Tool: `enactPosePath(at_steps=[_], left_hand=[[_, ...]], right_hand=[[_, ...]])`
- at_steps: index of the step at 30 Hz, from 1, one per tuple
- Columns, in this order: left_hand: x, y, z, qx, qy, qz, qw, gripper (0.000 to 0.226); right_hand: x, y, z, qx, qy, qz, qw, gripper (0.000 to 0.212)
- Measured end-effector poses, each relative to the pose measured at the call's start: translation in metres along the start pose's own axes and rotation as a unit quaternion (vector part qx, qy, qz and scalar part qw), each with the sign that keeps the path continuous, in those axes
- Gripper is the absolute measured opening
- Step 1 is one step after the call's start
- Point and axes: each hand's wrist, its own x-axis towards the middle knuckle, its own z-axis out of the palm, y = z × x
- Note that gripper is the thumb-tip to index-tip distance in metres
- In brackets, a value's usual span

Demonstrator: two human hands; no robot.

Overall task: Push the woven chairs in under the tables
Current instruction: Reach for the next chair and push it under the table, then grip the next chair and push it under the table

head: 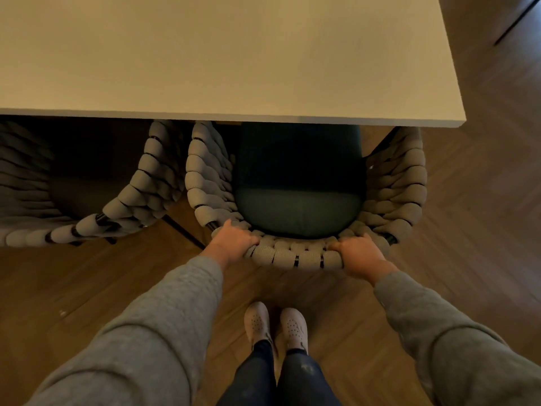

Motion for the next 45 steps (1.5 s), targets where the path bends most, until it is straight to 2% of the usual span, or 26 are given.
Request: enactPosePath(at_steps=[5,7,9,12,14,16,19,25,29,38,45], left_hand=[[-0.004,-0.001,0.005,0.016,0.014,-0.015,1.0,0.044],[-0.006,0.002,0.007,0.01,0.029,-0.029,0.999,0.051],[-0.013,0.004,0.012,-0.01,0.057,-0.056,0.997,0.063],[-0.03,0.0,0.017,-0.037,0.095,-0.088,0.991,0.077],[-0.051,-0.01,0.023,-0.043,0.123,-0.096,0.987,0.08],[-0.077,-0.021,0.037,-0.038,0.14,-0.108,0.983,0.081],[-0.119,-0.045,0.07,-0.042,0.122,-0.157,0.979,0.083],[-0.202,-0.126,0.126,-0.059,0.098,-0.234,0.966,0.085],[-0.257,-0.198,0.167,-0.057,0.098,-0.269,0.956,0.081],[-0.352,-0.354,0.218,-0.045,0.081,-0.286,0.954,0.078],[-0.353,-0.444,0.229,-0.076,0.07,-0.277,0.955,0.084]], right_hand=[[0.001,-0.007,-0.001,-0.007,-0.001,-0.002,1.0,0.038],[0.003,-0.005,-0.002,-0.007,-0.03,0.002,1.0,0.042],[0.008,-0.006,-0.007,0.001,-0.083,0.005,0.997,0.06],[0.016,-0.025,-0.021,0.077,-0.142,0.001,0.987,0.096],[0.026,-0.053,-0.034,0.081,-0.116,-0.027,0.99,0.11],[0.033,-0.091,-0.046,0.07,-0.027,-0.063,0.995,0.119],[0.044,-0.16,-0.058,0.065,0.083,-0.106,0.989,0.108],[0.076,-0.288,-0.075,0.031,0.15,-0.148,0.977,0.101],[0.097,-0.38,-0.086,0.016,0.154,-0.136,0.978,0.1],[0.142,-0.544,-0.109,-0.004,0.157,-0.148,0.977,0.097],[0.191,-0.607,-0.123,-0.034,0.06,-0.12,0.99,0.099]])
